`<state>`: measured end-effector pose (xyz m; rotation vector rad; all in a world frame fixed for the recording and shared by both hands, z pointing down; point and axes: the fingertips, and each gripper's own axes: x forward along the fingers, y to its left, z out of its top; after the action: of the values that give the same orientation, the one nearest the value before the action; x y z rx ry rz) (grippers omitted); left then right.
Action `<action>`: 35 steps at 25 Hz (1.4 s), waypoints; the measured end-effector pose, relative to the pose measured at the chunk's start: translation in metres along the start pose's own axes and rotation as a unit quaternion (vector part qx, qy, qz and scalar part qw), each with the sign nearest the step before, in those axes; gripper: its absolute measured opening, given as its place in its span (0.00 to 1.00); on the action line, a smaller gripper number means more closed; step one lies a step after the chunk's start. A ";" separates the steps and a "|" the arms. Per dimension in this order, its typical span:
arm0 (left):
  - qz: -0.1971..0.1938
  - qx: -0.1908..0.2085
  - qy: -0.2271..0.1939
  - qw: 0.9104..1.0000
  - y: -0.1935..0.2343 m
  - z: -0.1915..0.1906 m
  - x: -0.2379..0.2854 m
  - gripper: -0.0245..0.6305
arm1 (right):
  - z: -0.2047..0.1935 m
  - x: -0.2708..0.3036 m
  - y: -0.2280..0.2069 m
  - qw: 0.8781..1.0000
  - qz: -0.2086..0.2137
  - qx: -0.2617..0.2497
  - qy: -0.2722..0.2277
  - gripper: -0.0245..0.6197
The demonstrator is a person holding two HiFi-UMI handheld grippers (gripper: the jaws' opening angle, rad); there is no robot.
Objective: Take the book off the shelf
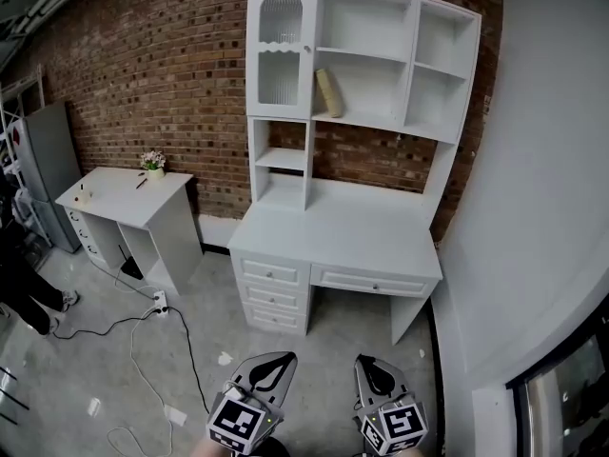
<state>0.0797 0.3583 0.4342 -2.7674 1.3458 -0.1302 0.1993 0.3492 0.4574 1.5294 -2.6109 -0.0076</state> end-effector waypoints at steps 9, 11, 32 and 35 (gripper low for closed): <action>0.002 -0.003 0.010 1.000 0.058 -0.010 0.029 0.05 | 0.002 0.068 -0.002 1.000 -0.002 -0.011 0.006 0.05; -0.001 -0.007 0.009 1.000 0.081 -0.011 0.039 0.05 | 0.006 0.090 -0.001 1.000 -0.006 -0.013 0.008 0.05; -0.032 -0.005 -0.007 0.999 0.392 -0.029 0.134 0.05 | 0.049 0.387 0.003 0.996 -0.093 -0.009 -0.006 0.05; -0.025 -0.016 0.000 1.000 0.416 -0.037 0.143 0.05 | 0.043 0.409 0.002 0.996 -0.094 -0.003 0.001 0.05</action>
<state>-0.1616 -0.0112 0.4401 -2.8298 1.2902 -0.1125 -0.0049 -0.0073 0.4549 1.7652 -2.4538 -0.0311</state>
